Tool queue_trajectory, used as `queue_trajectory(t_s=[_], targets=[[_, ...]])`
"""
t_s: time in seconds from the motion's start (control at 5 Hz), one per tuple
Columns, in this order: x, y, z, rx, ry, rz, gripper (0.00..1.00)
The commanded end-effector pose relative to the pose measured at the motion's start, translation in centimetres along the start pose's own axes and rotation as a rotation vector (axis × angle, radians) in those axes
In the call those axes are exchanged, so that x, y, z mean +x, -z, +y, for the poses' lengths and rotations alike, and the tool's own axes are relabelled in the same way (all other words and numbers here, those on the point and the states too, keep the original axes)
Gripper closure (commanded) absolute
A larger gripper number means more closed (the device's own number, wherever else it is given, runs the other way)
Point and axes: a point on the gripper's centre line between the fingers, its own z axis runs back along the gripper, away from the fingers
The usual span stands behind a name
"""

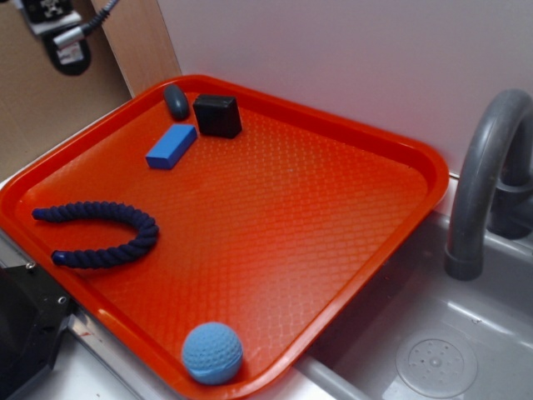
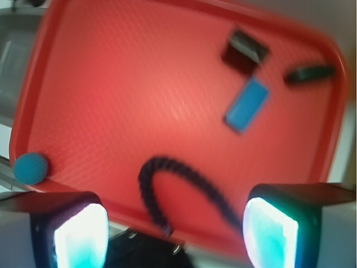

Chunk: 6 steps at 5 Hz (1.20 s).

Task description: Grab the black box.

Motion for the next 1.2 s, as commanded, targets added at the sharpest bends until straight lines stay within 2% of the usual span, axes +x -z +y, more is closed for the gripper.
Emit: queue_trajectory(t_s=[0.0,0.2,0.4,0.6,0.8,1.0], targets=[[4.3,0.9,5.1,0.146,0.196,-0.3,0.0],[6.5,3.2,7.4,0.043,0.227,-0.279,0.0],[7.7,5.7,8.2,0.009,0.276,-0.195,0.0],[8.1,7.9,8.7,-0.019,0.332,-0.144,0.0],[8.3,10.6,7.4,0.045,0.42,-0.131,0.0],[9.5,12.0,6.6,0.073,0.438,-0.226,0.0]])
